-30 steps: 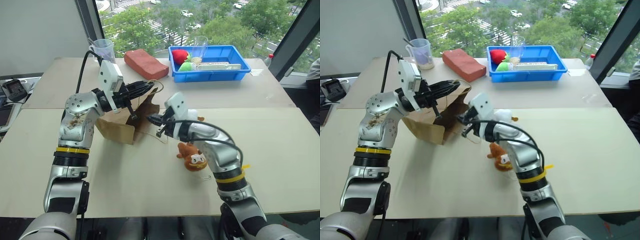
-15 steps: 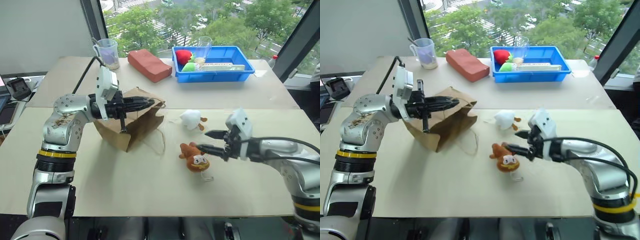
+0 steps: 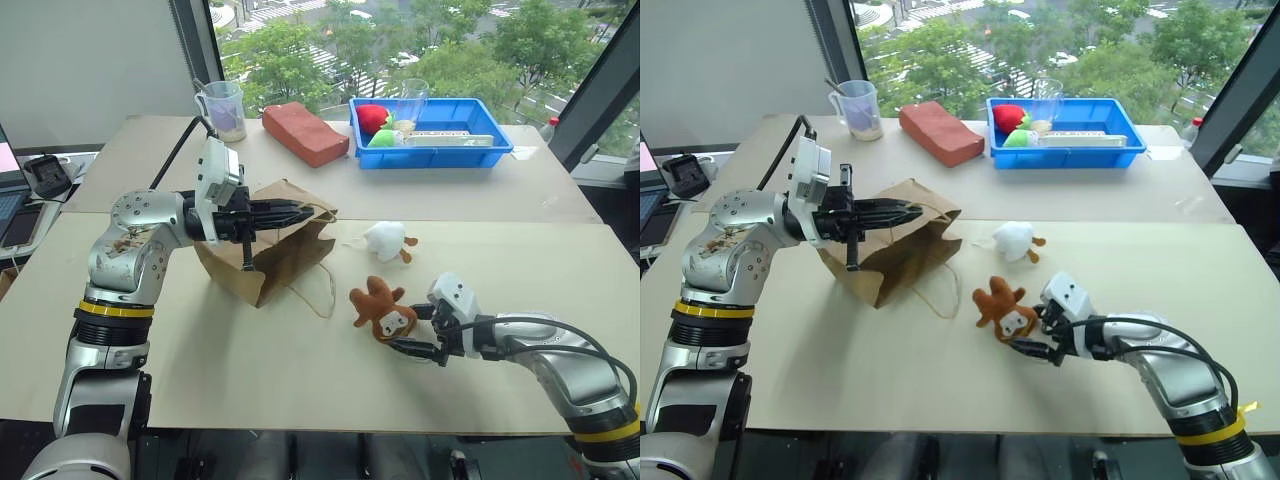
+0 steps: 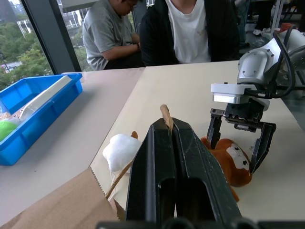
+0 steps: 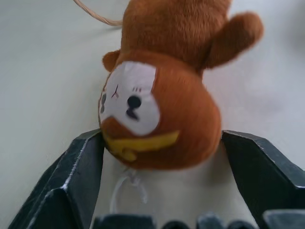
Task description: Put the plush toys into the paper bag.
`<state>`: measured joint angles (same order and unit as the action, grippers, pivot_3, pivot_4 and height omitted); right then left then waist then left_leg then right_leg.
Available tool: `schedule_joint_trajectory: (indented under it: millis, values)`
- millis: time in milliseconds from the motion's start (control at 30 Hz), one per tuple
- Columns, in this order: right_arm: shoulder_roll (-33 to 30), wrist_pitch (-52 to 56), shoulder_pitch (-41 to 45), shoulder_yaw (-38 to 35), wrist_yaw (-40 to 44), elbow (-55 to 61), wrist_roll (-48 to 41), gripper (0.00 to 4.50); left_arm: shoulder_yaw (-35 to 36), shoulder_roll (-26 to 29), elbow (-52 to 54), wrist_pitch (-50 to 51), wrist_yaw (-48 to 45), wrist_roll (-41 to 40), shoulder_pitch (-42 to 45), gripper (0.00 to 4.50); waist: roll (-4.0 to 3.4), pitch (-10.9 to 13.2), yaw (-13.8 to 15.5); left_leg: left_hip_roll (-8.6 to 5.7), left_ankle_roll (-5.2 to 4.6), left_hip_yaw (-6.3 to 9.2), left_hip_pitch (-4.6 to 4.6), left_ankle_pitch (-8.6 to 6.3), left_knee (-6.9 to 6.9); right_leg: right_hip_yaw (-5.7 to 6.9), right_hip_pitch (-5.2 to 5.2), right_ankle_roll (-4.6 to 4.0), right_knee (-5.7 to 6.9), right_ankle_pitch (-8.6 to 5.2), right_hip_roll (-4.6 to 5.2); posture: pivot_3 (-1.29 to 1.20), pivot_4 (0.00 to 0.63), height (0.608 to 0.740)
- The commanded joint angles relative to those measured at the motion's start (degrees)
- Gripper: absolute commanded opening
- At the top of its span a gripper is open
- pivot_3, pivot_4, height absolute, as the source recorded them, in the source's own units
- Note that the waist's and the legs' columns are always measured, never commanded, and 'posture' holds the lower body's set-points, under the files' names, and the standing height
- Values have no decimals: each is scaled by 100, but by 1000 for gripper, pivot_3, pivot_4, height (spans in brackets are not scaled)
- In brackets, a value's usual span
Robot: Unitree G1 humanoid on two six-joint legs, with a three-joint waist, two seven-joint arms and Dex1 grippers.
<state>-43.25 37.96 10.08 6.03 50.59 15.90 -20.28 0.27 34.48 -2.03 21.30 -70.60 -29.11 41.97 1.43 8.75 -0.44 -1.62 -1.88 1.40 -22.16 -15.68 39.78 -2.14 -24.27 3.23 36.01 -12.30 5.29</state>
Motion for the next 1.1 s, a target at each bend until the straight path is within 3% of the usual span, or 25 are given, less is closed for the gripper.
schedule_joint_trajectory:
  millis: [33, 300, 900, 1100]
  values:
    - [18, -199, 18, -141, -36, -2, 44, 2741, 79, 21, 178, -124, 70, 11, 74, 0, 0, 0, 1, 0, 0, 0, 0, 0, 0, 0, 0, 0, 0, 0, 0, 0, 150, 740]
    - [152, 41, 151, -381, -86, 184, -325, 28, 57, 2, 150, -167, 135, 36, 60, 0, 0, 0, -3, 0, 0, 1, 0, 0, -1, 0, 0, 0, -1, 0, 0, 0, 150, 740]
    - [-482, 48, 168, -806, 183, 230, -404, 28, 65, 8, 186, -270, 171, 76, -51, 0, 0, 0, -3, 1, -1, 1, -2, -1, -1, 0, 0, 0, -3, 0, 0, 0, 150, 740]
    - [-322, -62, 462, -712, 222, -56, -390, 1919, 65, 17, 190, -300, 184, 94, -51, 0, 0, 0, -4, 1, -1, 1, -2, -1, 0, 0, 0, 0, -4, 0, 1, 0, 150, 740]
